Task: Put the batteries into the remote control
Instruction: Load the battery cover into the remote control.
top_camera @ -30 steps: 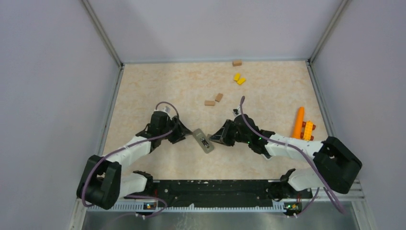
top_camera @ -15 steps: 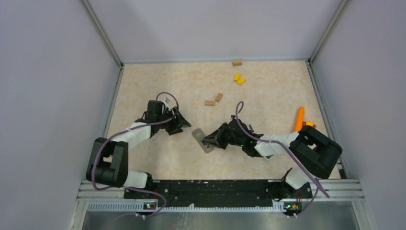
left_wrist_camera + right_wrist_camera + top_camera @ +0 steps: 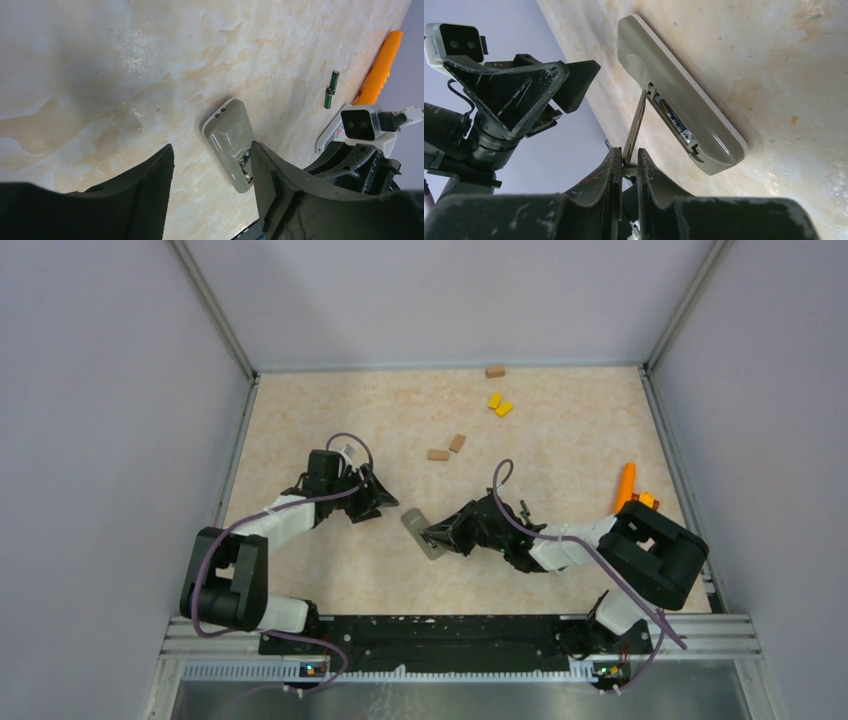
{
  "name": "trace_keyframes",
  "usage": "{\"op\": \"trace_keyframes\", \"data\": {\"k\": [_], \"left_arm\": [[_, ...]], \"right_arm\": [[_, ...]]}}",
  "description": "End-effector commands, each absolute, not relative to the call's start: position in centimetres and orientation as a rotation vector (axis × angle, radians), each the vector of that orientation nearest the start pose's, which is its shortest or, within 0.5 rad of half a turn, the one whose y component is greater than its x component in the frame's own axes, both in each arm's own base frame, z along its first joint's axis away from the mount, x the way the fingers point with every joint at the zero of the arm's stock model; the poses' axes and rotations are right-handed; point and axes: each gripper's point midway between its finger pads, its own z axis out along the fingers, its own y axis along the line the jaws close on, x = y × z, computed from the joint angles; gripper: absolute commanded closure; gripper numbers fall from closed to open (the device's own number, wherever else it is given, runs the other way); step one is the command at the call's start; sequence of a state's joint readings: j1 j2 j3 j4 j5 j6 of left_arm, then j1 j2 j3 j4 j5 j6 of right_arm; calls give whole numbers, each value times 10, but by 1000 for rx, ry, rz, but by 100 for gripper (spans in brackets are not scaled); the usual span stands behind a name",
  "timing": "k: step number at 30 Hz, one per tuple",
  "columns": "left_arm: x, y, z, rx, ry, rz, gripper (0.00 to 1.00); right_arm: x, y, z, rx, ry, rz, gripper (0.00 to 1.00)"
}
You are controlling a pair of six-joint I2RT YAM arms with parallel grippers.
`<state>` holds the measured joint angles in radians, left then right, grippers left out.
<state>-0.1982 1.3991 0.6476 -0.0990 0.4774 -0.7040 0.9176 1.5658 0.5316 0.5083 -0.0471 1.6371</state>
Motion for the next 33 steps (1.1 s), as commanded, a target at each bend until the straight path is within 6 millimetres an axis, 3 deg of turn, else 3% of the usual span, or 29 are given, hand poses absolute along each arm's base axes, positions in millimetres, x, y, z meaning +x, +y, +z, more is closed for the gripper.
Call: {"op": "trace_keyframes", "data": {"k": [1, 13, 22, 31, 33], "left_arm": [[293, -162, 73, -387, 2471, -954, 39], [292, -161, 75, -403, 2465, -951, 39], [293, -159, 77, -404, 2448, -938, 33], [290, -156, 75, -421, 2446, -921, 33], [290, -156, 76, -422, 2443, -920, 33]], "right_arm": [[209, 355, 74, 902, 2355, 1402, 100], [215, 359, 68, 938, 2328, 1393, 100], [217, 363, 63, 1013, 2327, 1420, 100], [206, 362, 50, 1054, 2442, 1333, 100], [205, 360, 48, 1055, 2450, 1314, 95]]}}
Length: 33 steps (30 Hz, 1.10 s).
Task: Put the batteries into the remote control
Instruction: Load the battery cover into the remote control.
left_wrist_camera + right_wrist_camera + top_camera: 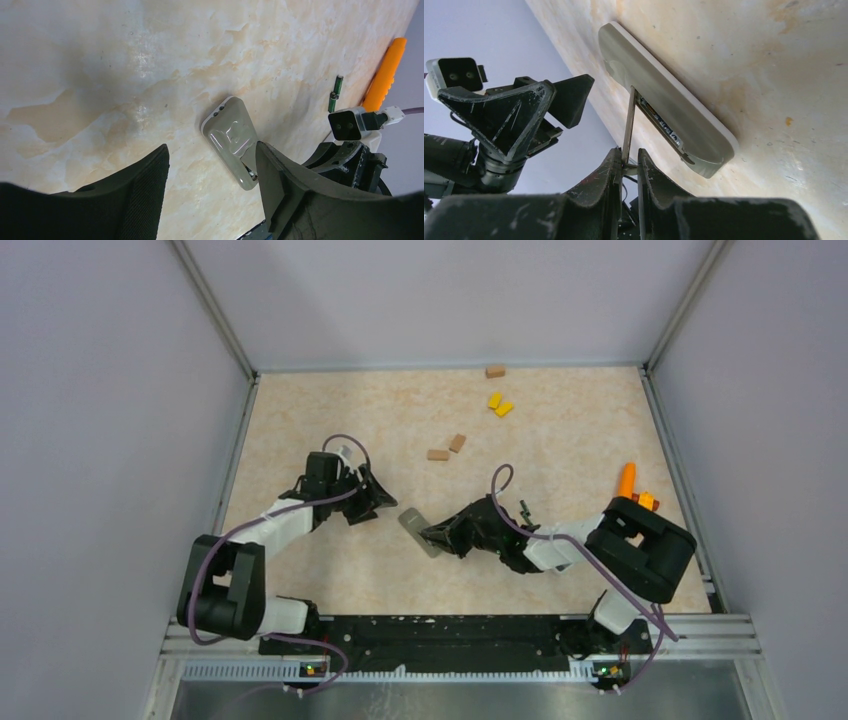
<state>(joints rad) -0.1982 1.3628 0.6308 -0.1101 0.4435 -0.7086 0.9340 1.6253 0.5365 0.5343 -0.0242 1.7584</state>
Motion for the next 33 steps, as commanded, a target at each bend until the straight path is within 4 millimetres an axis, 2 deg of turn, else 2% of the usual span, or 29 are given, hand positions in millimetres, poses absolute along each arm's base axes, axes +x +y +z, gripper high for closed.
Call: {"op": "trace_keyframes", "data": {"k": [1, 7, 12, 17, 23, 30, 33], "left_arm": [[290, -156, 78, -419, 2438, -920, 33], [291, -154, 79, -422, 2434, -918, 32], [292, -154, 79, -425, 2432, -917, 32], [293, -153, 80, -431, 2431, -917, 32], [294, -151, 79, -434, 2430, -909, 32], [301, -149, 82, -425, 2400, -904, 31], [303, -152, 83, -415, 2390, -927, 31]], "right_arm": [[205, 359, 49, 1056, 2451, 1309, 93], [204, 356, 53, 1032, 2465, 1270, 81], [210, 354, 62, 1014, 2443, 1269, 66], [212, 356, 73, 985, 2428, 1289, 57], [209, 355, 82, 955, 2432, 1304, 56], [202, 344, 88, 872, 2465, 1225, 62], [208, 344, 90, 851, 2441, 1214, 66]]}}
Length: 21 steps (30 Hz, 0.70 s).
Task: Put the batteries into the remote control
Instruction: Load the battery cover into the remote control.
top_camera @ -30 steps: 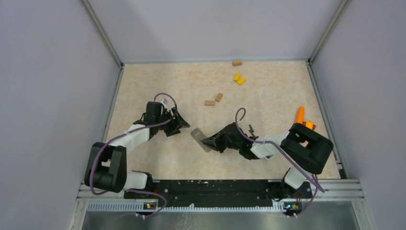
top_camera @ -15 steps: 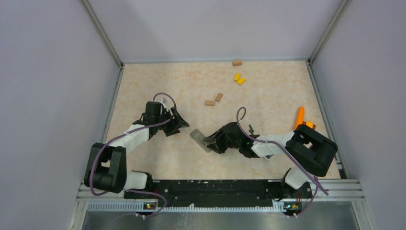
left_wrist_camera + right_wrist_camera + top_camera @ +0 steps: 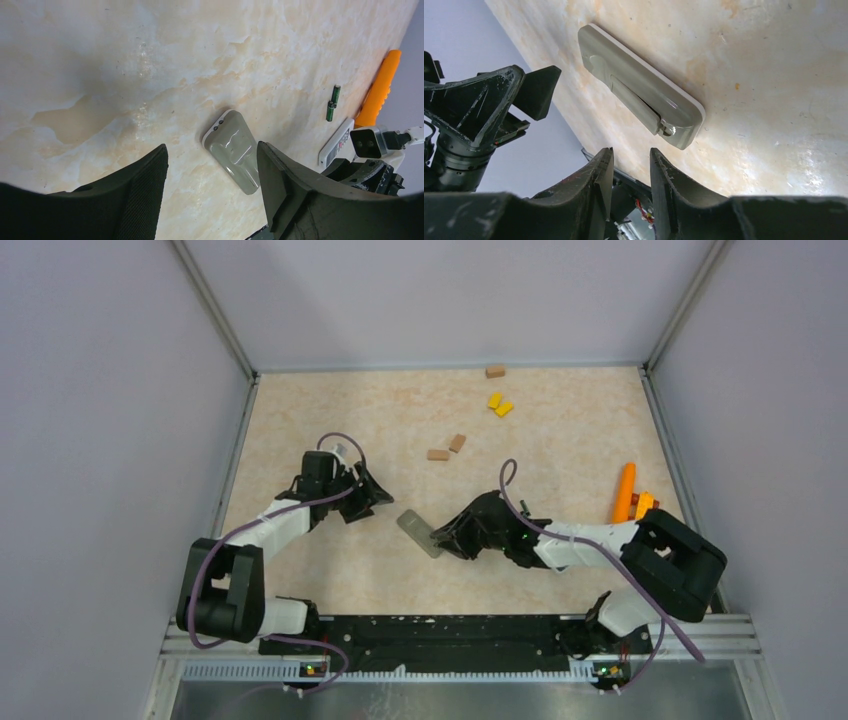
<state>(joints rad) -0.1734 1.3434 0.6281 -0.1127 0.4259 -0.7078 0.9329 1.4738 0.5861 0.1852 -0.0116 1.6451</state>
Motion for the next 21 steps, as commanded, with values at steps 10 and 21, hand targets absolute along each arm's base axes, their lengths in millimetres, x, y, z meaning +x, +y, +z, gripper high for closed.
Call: {"op": "trace_keyframes", "data": {"k": [10, 21], "left_arm": [[304, -157, 86, -389, 2375, -978, 32], [302, -156, 83, -402, 2378, -974, 33]], "right_arm": [[211, 356, 77, 811, 2490, 1202, 82], [213, 350, 41, 823, 2561, 1064, 94]]}}
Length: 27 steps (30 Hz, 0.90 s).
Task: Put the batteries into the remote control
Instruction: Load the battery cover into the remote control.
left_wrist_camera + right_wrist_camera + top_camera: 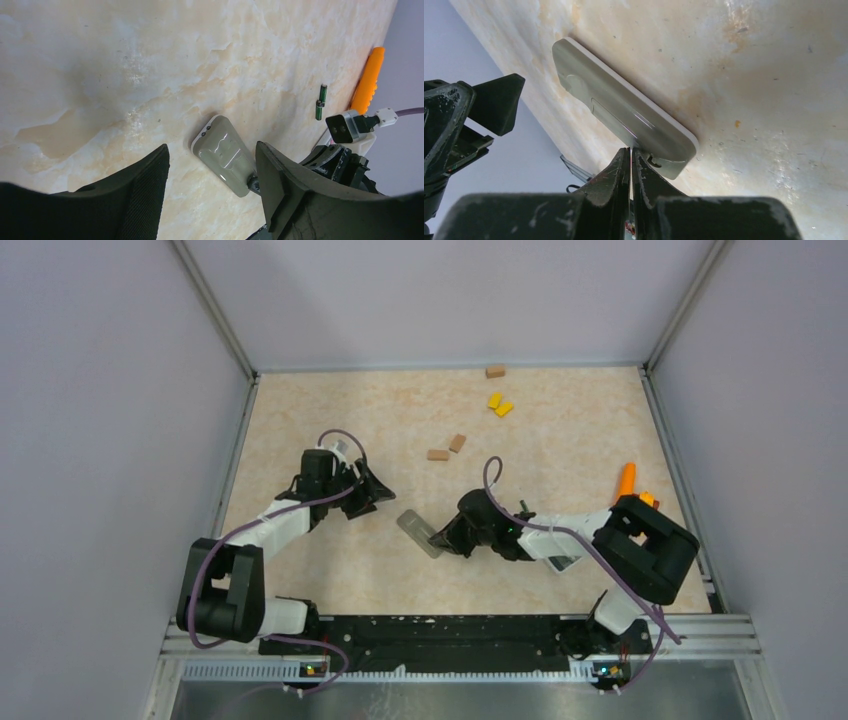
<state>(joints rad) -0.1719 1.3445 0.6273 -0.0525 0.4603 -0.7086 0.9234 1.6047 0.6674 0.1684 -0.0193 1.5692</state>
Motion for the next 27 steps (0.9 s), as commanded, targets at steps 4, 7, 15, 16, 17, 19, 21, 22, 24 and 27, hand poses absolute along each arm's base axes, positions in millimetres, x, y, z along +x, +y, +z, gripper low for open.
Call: {"op": "trace_keyframes", "data": {"k": [4, 7, 15, 16, 17, 19, 21, 22, 24, 27], "left_arm": [[303, -152, 86, -418, 2363, -945, 33], [306, -145, 95, -434, 2334, -899, 32], [310, -113, 129, -421, 2282, -669, 15], [309, -106, 132, -432, 2280, -621, 10], [307, -98, 137, -445, 2270, -570, 3], [303, -81, 150, -480, 2229, -473, 1], [300, -64, 160, -513, 2177, -386, 1], [299, -59, 165, -525, 2155, -361, 1], [295, -50, 172, -555, 2129, -329, 1], [288, -43, 175, -599, 2124, -311, 1]], "right_arm": [[214, 350, 44, 797, 2554, 1064, 94], [232, 354, 73, 633, 2461, 1069, 92], [260, 350, 113, -144, 2364, 727, 13], [262, 347, 107, -216, 2366, 662, 9], [262, 343, 98, -298, 2380, 593, 8], [264, 339, 87, -453, 2380, 474, 8], [259, 343, 79, -655, 2333, 402, 9], [255, 347, 77, -728, 2309, 387, 10], [248, 354, 73, -837, 2271, 386, 9], [238, 361, 65, -942, 2255, 402, 8]]}}
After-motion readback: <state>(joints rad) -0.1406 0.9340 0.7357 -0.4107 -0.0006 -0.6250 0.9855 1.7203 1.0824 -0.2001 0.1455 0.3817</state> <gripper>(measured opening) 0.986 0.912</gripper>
